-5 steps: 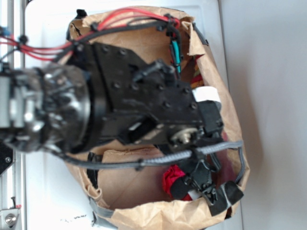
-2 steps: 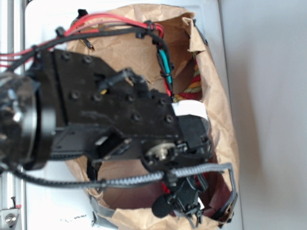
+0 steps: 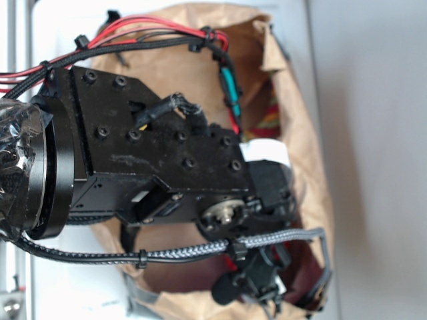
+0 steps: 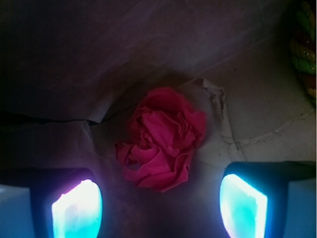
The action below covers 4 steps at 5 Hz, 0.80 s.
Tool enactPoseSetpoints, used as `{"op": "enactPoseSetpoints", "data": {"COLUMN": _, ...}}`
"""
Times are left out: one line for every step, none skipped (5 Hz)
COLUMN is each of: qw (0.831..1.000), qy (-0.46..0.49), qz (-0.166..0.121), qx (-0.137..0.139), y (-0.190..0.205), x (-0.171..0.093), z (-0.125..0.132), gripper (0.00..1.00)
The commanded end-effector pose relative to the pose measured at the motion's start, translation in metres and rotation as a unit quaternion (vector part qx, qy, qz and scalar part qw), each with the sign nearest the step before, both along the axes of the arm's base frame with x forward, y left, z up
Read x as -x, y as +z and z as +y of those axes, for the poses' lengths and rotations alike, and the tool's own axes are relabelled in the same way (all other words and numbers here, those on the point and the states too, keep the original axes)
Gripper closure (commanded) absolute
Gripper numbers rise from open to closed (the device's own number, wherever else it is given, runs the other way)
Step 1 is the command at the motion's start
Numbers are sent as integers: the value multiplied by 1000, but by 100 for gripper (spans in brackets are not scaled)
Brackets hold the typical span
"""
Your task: Grab the red paper.
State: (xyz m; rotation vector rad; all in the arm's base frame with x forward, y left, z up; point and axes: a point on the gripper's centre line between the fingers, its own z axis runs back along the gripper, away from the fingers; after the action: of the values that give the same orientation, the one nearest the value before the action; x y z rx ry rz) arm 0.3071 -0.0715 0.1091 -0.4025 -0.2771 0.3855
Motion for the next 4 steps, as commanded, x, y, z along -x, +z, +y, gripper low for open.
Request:
{"op": "enactPoseSetpoints", "data": {"qw": 999, "qy": -22, "qz": -35, "qx": 5, "y": 13, "x": -7, "z": -8, "gripper": 0}}
{"op": "enactPoseSetpoints", "data": {"qw": 999, "qy": -30, "qz": -26, "qx": -16, "y": -4, "x": -8, "z": -15, "gripper": 0}}
{"op": "enactPoseSetpoints", "data": {"qw": 999, "qy": -23, "qz": -23, "qx": -19, "y": -15, "x": -12, "z": -14, "gripper": 0}}
{"op": "enactPoseSetpoints", "data": {"qw": 999, "qy": -22, "qz": -17, "qx": -20, "y": -28, "x": -20, "z": -9, "gripper": 0}}
